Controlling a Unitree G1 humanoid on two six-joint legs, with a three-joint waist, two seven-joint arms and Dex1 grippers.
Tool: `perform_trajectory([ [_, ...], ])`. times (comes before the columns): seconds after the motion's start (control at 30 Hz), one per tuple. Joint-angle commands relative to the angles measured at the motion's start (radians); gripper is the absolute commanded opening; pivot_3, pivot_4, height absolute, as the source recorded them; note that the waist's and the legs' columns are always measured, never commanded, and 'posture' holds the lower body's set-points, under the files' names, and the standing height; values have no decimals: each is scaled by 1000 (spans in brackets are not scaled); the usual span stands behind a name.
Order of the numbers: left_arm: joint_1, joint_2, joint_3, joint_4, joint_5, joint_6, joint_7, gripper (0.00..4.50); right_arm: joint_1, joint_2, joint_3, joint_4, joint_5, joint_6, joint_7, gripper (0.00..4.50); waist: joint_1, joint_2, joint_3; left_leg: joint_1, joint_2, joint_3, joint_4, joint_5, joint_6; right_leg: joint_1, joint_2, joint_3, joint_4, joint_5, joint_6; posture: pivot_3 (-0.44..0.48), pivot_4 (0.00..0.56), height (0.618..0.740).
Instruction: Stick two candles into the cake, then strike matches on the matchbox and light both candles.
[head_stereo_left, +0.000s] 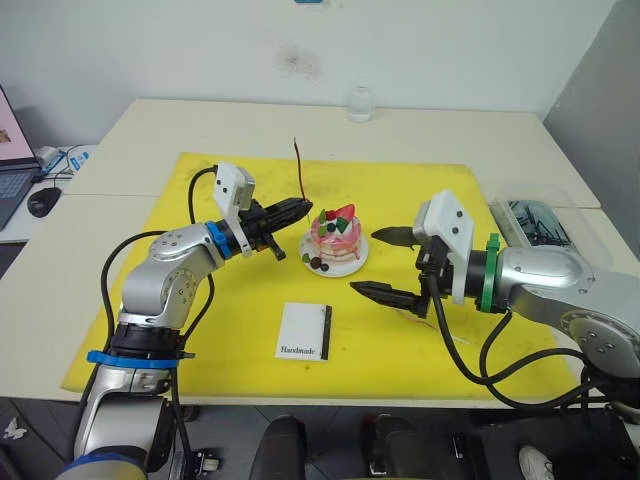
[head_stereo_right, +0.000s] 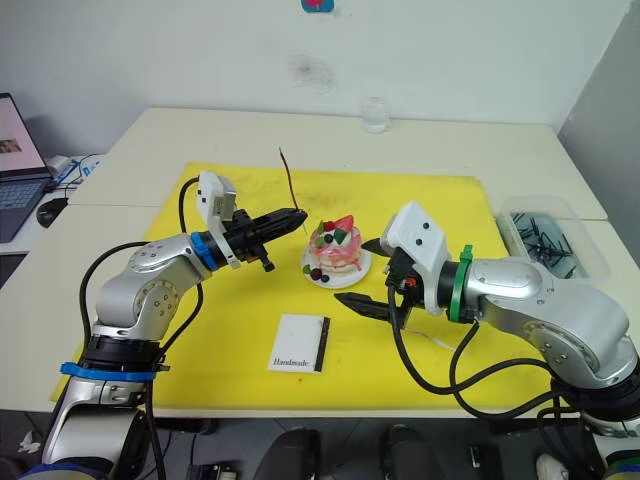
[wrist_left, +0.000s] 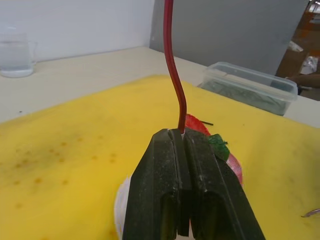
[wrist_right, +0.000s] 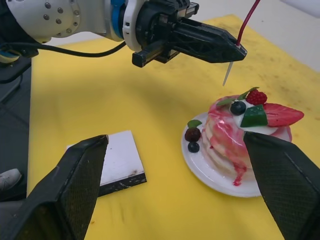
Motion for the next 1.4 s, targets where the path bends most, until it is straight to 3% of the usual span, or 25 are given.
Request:
perform_trajectory([
  [0.03,-25,-19,14,5,29,-29,-9,0,-7,24,-46,-33,-22,-6,-28,4493,0,0,0,0,0,0,0,0,0,0,0,0,0,0,0,0,150,740],
  [0.5,3,-69,15,-2,95,-50,-1,0,20,49,-51,-55,-50,7,-34,4493,0,0,0,0,0,0,1,0,0,0,0,0,0,0,1,0,150,740],
  [1.4,102,-163,-18,139,270,-277,1,0,57,65,-60,-73,-82,14,-24,4493,0,0,-1,0,0,0,2,0,0,1,1,0,1,1,2,0,150,740],
])
